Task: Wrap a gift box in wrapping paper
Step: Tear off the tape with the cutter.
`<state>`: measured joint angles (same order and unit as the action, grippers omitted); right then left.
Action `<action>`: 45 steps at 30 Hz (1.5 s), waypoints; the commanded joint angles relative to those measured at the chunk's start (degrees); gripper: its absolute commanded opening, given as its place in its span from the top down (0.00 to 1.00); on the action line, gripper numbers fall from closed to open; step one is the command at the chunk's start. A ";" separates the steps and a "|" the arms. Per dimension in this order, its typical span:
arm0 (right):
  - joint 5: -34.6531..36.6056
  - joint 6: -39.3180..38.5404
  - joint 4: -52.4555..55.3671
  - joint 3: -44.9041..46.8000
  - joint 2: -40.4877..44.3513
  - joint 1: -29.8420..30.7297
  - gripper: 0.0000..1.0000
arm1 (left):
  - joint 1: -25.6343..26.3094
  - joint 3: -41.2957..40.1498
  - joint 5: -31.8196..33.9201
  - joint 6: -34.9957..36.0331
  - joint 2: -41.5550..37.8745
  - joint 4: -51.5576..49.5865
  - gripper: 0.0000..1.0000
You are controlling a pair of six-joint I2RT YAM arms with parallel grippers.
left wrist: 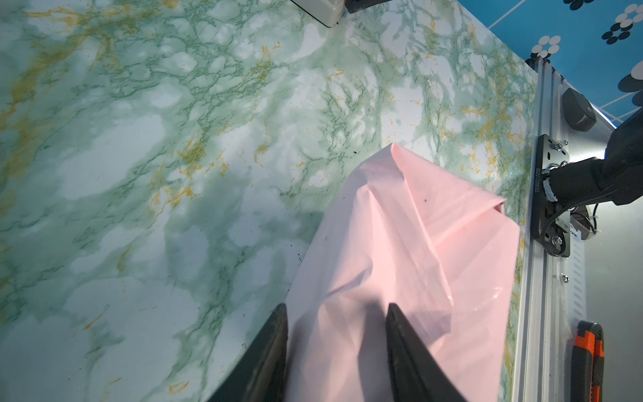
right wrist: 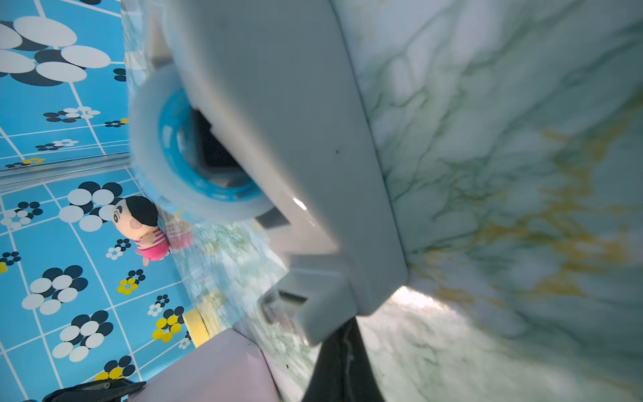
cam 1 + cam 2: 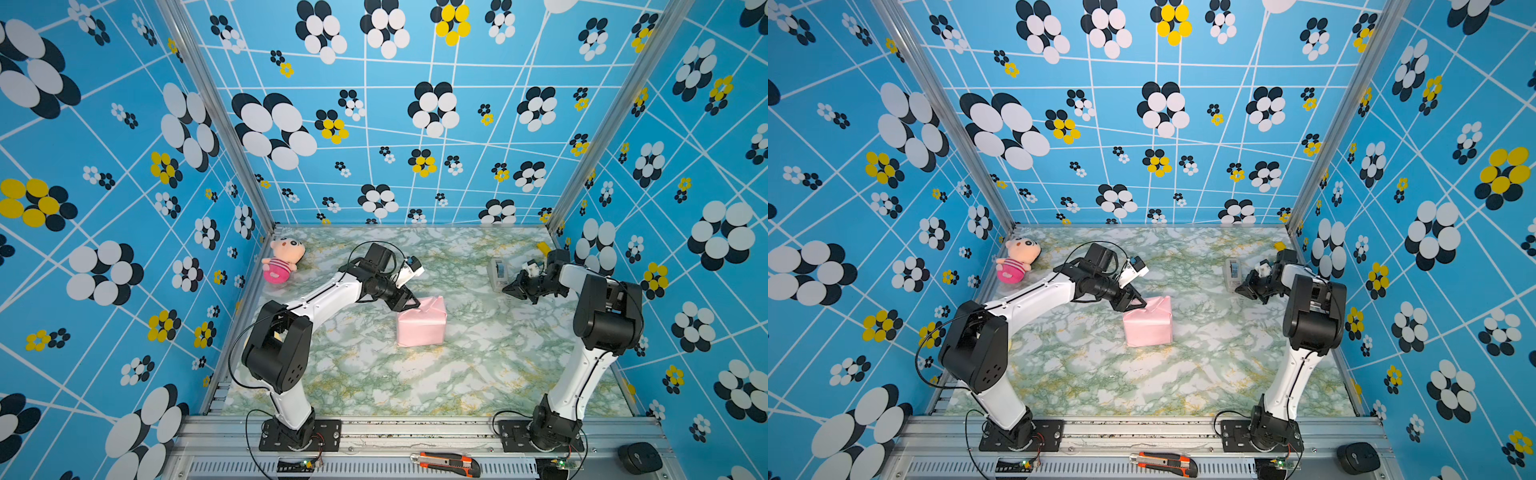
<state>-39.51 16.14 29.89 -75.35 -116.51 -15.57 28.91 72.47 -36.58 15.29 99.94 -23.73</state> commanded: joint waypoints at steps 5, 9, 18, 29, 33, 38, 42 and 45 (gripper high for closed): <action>3.94 1.08 -0.03 2.52 -1.17 3.09 1.00 | 0.28 -1.97 6.81 1.25 1.84 -3.00 0.54; 10.63 2.40 0.52 4.23 0.31 1.07 1.00 | 0.36 -1.95 6.94 1.41 1.75 -3.10 0.54; 18.09 1.38 2.85 4.43 4.89 1.31 1.00 | 0.36 -1.75 7.26 1.50 1.49 -3.20 0.54; -1.37 2.37 2.43 8.90 25.28 8.94 1.00 | 0.54 -2.33 8.46 1.76 0.87 -3.02 0.54; -0.62 8.88 2.79 7.71 32.70 18.13 1.00 | 0.84 -2.74 9.57 1.93 0.78 -2.73 0.54; 5.28 18.51 -1.12 7.14 37.20 32.22 1.00 | 1.28 -3.86 10.17 1.67 0.16 -1.33 0.54; 10.45 26.20 -3.82 6.84 36.35 41.00 1.00 | 1.59 -4.28 10.61 1.83 -0.03 -1.15 0.54; 13.66 31.59 -4.19 7.18 35.12 45.36 1.00 | 1.66 -4.66 11.00 1.83 -0.28 -0.89 0.54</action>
<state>-31.27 39.72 26.96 -67.68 -80.23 27.49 30.09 70.74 -32.01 15.75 98.08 -20.58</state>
